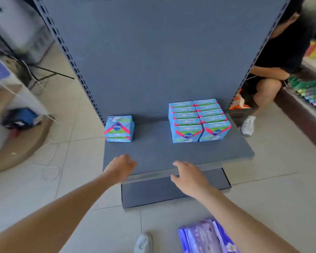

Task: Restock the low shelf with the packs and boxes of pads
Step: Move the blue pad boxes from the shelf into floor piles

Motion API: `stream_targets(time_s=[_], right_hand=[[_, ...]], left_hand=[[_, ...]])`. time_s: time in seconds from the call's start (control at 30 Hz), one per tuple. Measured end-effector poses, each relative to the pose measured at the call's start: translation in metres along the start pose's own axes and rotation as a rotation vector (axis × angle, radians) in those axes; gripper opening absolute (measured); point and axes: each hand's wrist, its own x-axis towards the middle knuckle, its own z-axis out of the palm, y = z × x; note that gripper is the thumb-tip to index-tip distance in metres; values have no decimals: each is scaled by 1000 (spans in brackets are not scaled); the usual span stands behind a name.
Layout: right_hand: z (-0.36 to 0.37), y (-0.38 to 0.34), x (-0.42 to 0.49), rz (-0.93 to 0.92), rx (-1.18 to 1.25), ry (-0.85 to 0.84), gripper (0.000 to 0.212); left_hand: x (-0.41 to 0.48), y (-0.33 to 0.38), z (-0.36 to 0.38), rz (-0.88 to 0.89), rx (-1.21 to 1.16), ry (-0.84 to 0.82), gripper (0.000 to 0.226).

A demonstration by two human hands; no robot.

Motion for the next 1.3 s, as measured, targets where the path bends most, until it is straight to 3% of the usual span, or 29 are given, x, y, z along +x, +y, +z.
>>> stream_targets(time_s=[0.17, 0.3, 0.4, 0.57, 0.7, 0.8, 0.87, 1.03, 1.17, 1.3], right_hand=[[26, -41, 46, 116, 423, -43, 47], [40, -70, 99, 228, 706, -58, 14], [46, -90, 148, 263, 803, -57, 31], [51, -121, 208, 224, 813, -38, 35], [67, -132, 236, 259, 798, -31, 20], [80, -132, 250, 274, 852, -3, 44], [87, -133, 256, 281, 844, 62, 52], [103, -135, 261, 261, 912, 191, 24], [97, -126, 255, 306, 1035, 286, 25], [93, -109, 237, 313, 1127, 384, 22]], left_hand=[[54, -39, -31, -111, -256, 169, 23], [101, -50, -52, -188, -385, 333, 24], [134, -54, -60, -218, -307, 443, 37], [172, -62, -59, -285, -349, 314, 51], [194, -70, -51, -309, -553, 178, 33], [202, -75, -41, -293, -659, 93, 35], [205, -78, -32, -260, -664, 86, 41], [199, -74, -17, -255, -772, 120, 38], [184, -64, -9, -311, -840, 155, 40], [162, -49, 7, -332, -971, 160, 58]])
